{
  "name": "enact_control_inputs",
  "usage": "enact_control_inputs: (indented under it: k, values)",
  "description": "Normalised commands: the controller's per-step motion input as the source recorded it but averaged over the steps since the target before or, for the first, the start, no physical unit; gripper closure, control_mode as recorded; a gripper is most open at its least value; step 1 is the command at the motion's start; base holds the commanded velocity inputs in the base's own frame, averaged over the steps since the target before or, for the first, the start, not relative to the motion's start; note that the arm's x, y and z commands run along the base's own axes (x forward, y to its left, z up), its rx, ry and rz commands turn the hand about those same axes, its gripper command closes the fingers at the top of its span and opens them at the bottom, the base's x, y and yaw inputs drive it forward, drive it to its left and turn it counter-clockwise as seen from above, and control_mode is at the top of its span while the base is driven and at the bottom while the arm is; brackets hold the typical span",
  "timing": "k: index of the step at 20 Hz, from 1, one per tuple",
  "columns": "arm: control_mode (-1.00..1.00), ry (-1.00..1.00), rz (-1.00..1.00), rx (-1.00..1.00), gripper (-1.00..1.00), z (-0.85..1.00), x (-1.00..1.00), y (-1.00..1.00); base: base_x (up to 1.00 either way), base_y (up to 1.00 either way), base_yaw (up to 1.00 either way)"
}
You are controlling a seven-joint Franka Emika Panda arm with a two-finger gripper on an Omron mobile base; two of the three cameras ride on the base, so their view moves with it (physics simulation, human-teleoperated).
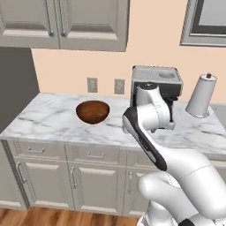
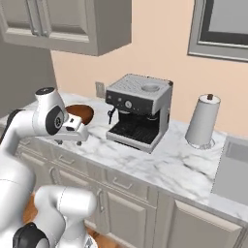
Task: Place the two vegetables and bowl onto the tray for setting up a vegetable dip station.
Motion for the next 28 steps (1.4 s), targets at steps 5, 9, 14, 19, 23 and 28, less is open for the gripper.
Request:
enact_control_inputs:
  k: [5,9,14,19,23,28]
  values:
    - [1.00,0.00,0.00,0.00,-1.00,0.00,0.00,0.00,0.02,0.74,-0.37]
    - [1.00,0.00,0.00,0.00,-1.00,0.00,0.00,0.00,0.09,0.65,-0.36]
    - [1.00,0.00,0.00,0.00,-1.00,0.00,0.00,0.00,0.15,0.51,-0.33]
    - [1.00,0.00,0.00,0.00,-1.00,0.00,0.00,0.00,0.39,0.24,-0.22]
    - [1.00,0.00,0.00,0.00,-1.00,0.00,0.00,0.00,0.42,0.18,-0.17]
    - [1.00,0.00,0.00,0.00,-1.00,0.00,0.00,0.00,0.45,0.28,-0.11]
